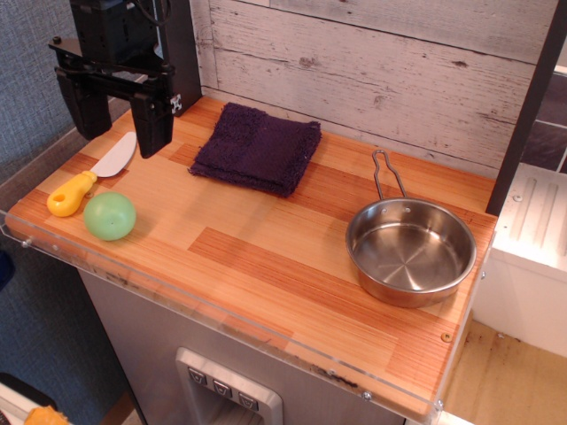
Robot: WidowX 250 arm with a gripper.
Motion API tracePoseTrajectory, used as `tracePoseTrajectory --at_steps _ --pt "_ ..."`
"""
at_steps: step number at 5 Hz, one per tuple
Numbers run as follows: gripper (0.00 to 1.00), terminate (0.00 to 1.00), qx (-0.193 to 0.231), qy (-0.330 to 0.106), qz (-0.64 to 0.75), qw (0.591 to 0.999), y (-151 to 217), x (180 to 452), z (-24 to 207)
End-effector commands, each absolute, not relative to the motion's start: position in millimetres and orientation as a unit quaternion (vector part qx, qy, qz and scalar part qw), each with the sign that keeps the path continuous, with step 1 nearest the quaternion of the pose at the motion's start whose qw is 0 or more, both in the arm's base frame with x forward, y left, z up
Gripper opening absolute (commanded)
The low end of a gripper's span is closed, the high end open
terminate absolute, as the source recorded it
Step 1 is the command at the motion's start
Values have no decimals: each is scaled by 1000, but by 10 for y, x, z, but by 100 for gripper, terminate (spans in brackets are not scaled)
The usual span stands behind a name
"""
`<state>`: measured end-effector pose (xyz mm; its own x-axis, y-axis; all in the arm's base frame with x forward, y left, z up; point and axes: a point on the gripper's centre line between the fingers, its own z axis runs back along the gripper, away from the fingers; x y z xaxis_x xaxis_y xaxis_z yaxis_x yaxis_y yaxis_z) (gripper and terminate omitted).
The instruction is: Move silver pan to front edge of counter next to green apple
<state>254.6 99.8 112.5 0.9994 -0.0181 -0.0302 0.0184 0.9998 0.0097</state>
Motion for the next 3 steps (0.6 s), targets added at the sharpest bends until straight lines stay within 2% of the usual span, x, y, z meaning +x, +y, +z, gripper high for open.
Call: tracePoseTrajectory --at_steps 1,3 --pt "100 0 5 15 -9 1000 998 2546 1125" --pt "100 0 -6 -20 -82 996 401 2774 1027"
